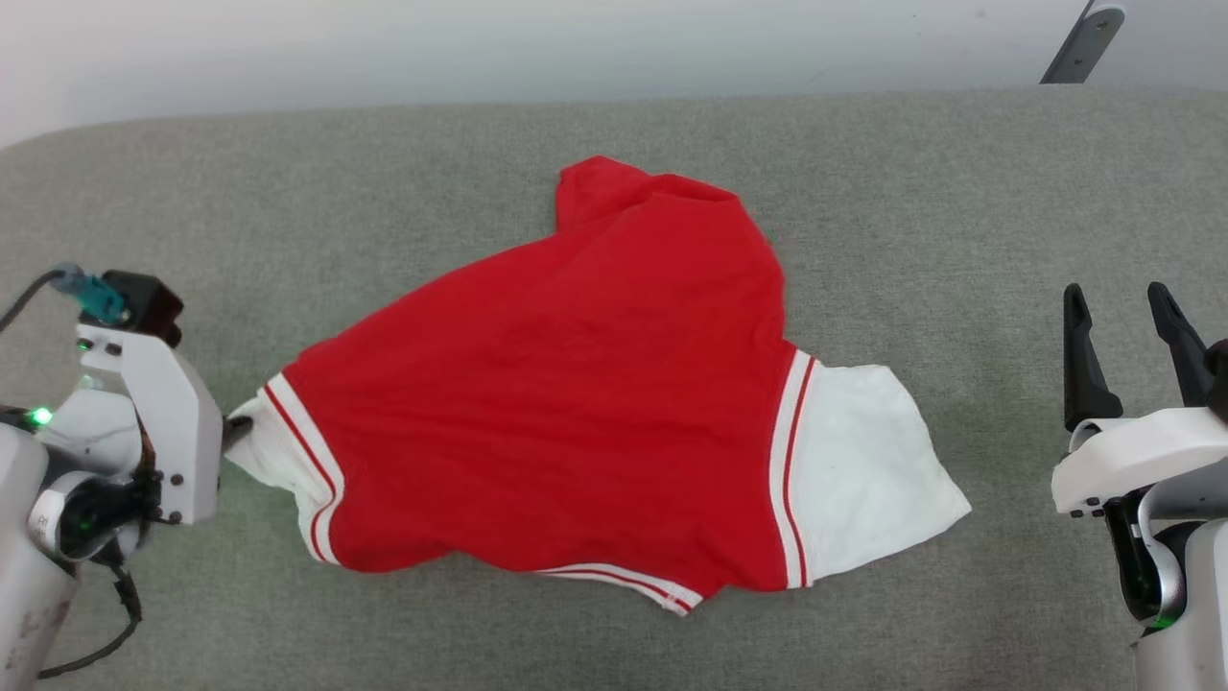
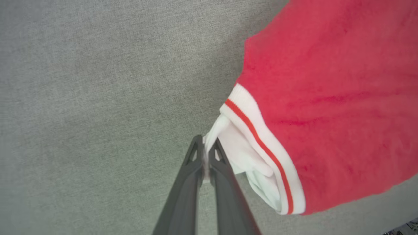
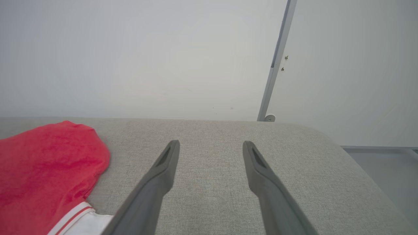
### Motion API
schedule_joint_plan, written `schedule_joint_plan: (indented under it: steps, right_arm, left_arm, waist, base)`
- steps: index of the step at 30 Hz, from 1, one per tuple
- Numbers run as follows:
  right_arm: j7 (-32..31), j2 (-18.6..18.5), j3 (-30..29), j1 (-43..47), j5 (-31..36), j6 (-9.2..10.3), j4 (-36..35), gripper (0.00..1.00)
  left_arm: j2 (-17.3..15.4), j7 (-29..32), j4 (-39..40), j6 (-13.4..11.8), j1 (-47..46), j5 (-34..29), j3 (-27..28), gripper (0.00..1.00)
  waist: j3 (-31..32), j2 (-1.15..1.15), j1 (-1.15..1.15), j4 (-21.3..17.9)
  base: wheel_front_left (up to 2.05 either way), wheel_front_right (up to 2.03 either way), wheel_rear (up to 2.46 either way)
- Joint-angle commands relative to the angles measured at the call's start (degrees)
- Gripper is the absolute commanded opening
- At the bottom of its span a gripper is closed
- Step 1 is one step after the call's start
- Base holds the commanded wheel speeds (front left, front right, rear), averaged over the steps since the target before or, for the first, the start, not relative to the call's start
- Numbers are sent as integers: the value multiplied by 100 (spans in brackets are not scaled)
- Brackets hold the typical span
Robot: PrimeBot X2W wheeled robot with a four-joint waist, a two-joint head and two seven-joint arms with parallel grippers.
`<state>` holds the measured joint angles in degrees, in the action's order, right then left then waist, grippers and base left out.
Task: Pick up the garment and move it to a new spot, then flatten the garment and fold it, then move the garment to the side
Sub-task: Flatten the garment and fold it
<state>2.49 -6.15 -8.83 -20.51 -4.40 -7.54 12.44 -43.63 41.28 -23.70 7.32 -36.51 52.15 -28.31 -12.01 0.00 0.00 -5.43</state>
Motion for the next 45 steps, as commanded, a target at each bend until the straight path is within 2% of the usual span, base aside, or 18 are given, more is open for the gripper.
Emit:
schedule_joint_plan:
  steps: [1, 8, 9, 10, 12, 13, 14, 26, 35, 36, 37, 38, 39, 42, 45]
  right_arm:
    - [-14, -21, 10, 50, -16, 9, -15, 100]
    - [-30, -33, 43, 49, -40, 9, -33, 100]
    - [-32, -32, 48, 49, -43, 9, -37, 100]
    - [-33, -31, 52, 46, -48, 9, -40, 100]
    - [-40, -38, 52, 55, -49, 9, -38, 100]
    - [-50, -42, 52, 66, -47, 9, -34, 100]
    - [-56, -43, 52, 78, -49, 9, -30, 100]
    - [-122, -52, 101, 217, -75, 9, -51, 100]
    - [-192, -85, 110, 179, -69, 9, -231, 100]
    - [-186, -84, 111, 167, -60, 9, -251, 100]
    - [-188, -83, 113, 156, -60, 9, -264, 100]
    - [-186, -88, 109, 149, -48, 9, -286, 100]
    - [-180, -89, 106, 142, -45, 9, -301, 100]
    - [-179, -88, 121, 121, -8, 9, -350, 100]
    - [-193, -87, 99, 135, 8, 9, -398, 100]
  left_arm:
    - [20, -61, -65, 9, -71, -74, -41, 0]
    - [280, -466, -447, 11, -54, -61, -237, 0]
    - [298, -511, -485, 11, -64, -59, -268, 4]
    - [319, -554, -527, 11, -81, -33, -291, 34]
    - [364, -596, -622, 12, -113, 25, -336, 65]
    - [358, -595, -646, 12, -133, 41, -372, 88]
    - [343, -598, -674, 12, -153, 73, -393, 100]
    - [105, -439, -763, 13, -110, 322, -537, 100]
    - [94, -829, -810, 13, -95, 363, -656, 100]
    - [105, -853, -845, 13, -83, 400, -685, 88]
    - [116, -892, -873, 13, -74, 430, -724, 47]
    - [111, -950, -864, 13, -95, 383, -802, 33]
    - [124, -956, -902, 13, -88, 417, -858, 0]
    - [83, -998, -940, 11, -108, 467, -1031, 0]
    - [-167, -979, -913, -6, -265, 317, -1227, 0]
  waist:
    - [-12, 0, 0, 1]
    - [-78, 0, 0, -2]
    - [-83, 0, 0, -4]
    - [-91, 0, 0, -7]
    - [-91, 0, 0, -3]
    - [-84, 0, 0, 1]
    - [-74, 0, 0, 4]
    - [20, 0, 0, 28]
    - [-257, 0, 0, -18]
    - [-289, 0, 0, -23]
    - [-319, 0, 0, -28]
    - [-345, 0, 0, -29]
    - [-363, 0, 0, -29]
    - [-390, 0, 0, -28]
    - [-389, 0, 0, -3]
  base:
    - [0, 0, 0]
    - [0, 0, 0]
    - [0, 0, 0]
    - [0, 0, 0]
    - [0, 0, 0]
    - [0, 0, 0]
    - [0, 0, 0]
    - [0, 0, 0]
    - [0, 0, 0]
    - [0, 0, 0]
    - [0, 0, 0]
    - [0, 0, 0]
    - [0, 0, 0]
    - [0, 0, 0]
    - [0, 0, 0]
